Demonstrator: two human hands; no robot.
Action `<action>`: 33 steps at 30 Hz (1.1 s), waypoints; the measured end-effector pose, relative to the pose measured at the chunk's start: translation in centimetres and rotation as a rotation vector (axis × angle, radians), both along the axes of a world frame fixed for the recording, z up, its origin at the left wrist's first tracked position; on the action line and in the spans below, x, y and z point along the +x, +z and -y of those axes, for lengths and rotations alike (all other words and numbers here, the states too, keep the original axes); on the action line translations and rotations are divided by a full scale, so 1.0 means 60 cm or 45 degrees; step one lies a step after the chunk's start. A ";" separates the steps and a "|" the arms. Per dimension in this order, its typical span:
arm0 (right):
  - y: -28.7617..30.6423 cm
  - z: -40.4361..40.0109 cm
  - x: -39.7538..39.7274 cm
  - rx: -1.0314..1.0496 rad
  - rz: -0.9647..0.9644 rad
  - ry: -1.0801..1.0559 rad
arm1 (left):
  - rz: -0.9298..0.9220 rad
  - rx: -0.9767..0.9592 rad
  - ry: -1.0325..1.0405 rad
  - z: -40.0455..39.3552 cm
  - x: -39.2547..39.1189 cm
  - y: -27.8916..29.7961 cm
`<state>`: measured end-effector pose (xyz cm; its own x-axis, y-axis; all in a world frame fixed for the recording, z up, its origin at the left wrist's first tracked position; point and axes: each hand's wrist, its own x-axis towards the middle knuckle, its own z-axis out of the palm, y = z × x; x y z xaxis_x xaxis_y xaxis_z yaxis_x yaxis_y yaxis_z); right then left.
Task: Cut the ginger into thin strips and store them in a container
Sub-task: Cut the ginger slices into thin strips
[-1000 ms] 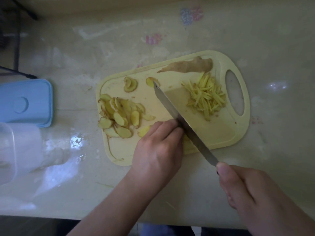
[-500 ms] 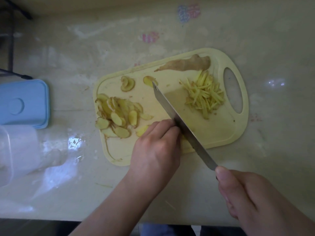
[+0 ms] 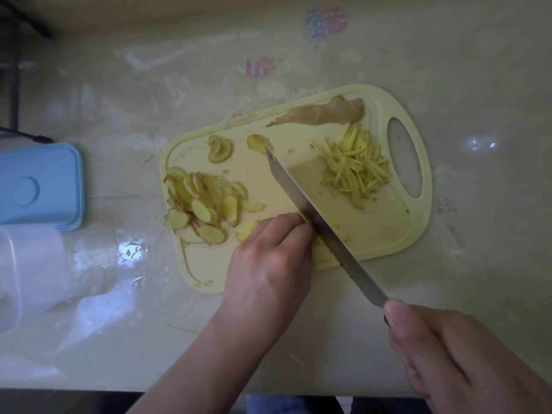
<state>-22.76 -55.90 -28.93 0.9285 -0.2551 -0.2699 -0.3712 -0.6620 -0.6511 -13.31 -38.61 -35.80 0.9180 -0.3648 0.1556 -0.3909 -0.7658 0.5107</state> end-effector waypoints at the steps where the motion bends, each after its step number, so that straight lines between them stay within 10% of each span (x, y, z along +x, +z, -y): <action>1: 0.000 -0.004 -0.002 0.038 -0.029 -0.043 | 0.003 0.015 0.002 0.000 0.000 0.000; 11: -0.022 0.011 0.052 0.368 -0.514 0.152 | 0.041 -0.013 -0.028 -0.005 -0.001 -0.012; 33: 0.005 0.021 0.046 0.261 -0.529 0.194 | -0.037 -0.121 0.026 -0.002 -0.003 -0.008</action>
<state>-19.97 -57.16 -28.60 0.7543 -0.0273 -0.6560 -0.5360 -0.6027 -0.5911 -13.51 -38.48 -36.27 0.9297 -0.3310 0.1618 -0.3598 -0.7207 0.5925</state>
